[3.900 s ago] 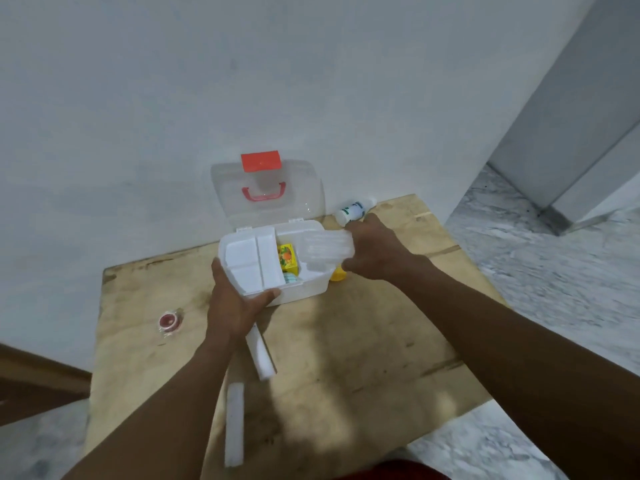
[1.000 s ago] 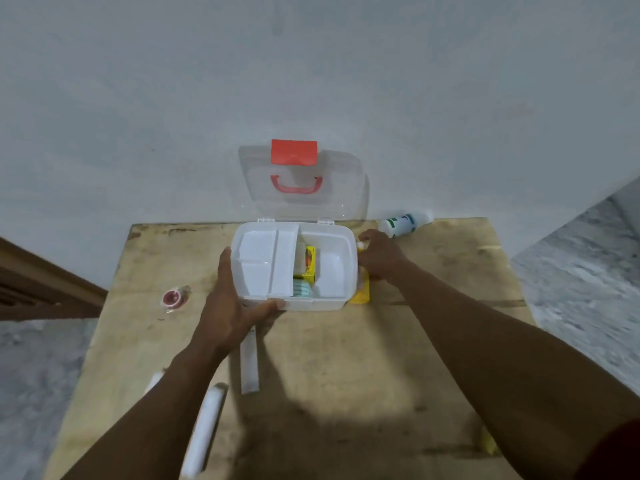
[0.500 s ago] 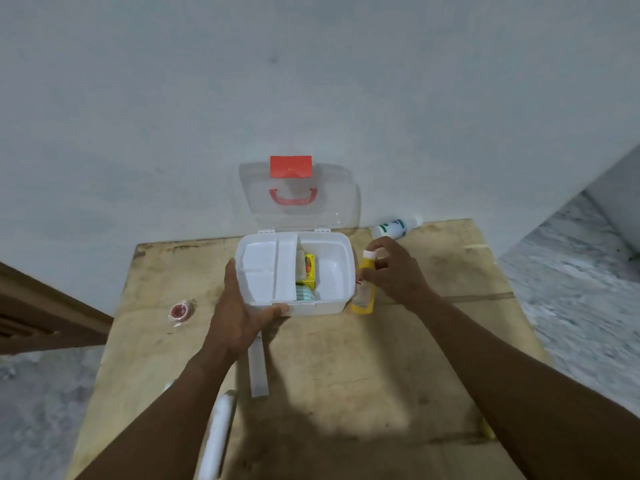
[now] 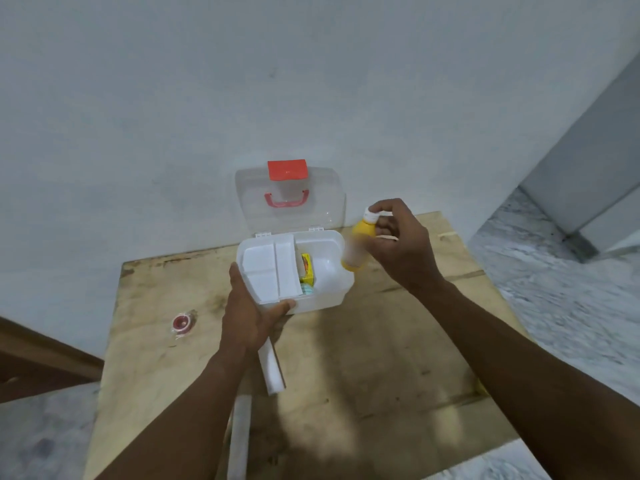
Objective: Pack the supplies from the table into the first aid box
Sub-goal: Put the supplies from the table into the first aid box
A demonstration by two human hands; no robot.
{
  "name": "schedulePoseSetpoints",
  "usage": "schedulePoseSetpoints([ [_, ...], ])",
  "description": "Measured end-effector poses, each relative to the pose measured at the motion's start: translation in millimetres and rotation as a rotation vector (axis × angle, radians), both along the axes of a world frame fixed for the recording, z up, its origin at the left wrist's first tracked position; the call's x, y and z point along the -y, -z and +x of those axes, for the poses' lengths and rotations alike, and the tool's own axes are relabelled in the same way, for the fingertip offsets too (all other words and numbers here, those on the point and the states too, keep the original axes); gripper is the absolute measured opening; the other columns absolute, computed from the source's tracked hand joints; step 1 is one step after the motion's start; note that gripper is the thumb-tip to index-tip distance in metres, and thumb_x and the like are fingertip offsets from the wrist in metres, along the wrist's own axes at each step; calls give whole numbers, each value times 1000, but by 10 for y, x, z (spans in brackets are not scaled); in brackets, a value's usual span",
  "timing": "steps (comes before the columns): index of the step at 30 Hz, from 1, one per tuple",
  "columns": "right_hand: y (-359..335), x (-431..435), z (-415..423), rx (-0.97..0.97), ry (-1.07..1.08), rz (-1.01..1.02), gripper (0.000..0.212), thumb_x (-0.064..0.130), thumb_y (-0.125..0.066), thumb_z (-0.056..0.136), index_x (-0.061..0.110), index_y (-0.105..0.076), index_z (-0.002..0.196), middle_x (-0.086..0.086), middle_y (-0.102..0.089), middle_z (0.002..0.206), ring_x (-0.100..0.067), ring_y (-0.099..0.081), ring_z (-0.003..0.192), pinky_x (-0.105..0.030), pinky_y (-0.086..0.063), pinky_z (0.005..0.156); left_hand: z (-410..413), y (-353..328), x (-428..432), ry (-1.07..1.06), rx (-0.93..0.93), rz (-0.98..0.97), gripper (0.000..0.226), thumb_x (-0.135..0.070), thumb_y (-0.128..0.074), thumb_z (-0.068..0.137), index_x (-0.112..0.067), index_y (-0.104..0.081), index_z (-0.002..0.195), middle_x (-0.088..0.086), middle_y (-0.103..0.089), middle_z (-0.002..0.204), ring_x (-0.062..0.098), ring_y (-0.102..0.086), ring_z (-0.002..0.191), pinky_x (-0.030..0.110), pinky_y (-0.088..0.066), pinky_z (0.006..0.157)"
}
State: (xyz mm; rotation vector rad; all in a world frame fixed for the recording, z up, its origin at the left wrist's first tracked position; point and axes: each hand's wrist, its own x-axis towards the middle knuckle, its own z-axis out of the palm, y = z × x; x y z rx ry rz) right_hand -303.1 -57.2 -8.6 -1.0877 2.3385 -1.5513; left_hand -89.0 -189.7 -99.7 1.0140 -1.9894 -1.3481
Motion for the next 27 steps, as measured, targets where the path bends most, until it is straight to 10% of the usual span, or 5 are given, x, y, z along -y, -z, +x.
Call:
schedulePoseSetpoints([
  [27,747,560,-247,-405,-261,299,37,24,-80,75,14,-62,106,-3,-71,90,-31,-67,85,-43,-47,80,-52,-143,-49,11,-15,2,92,-35,-83,64,-25,-30,139,-28,-51,121,-8,-53,112,6,-48,78],
])
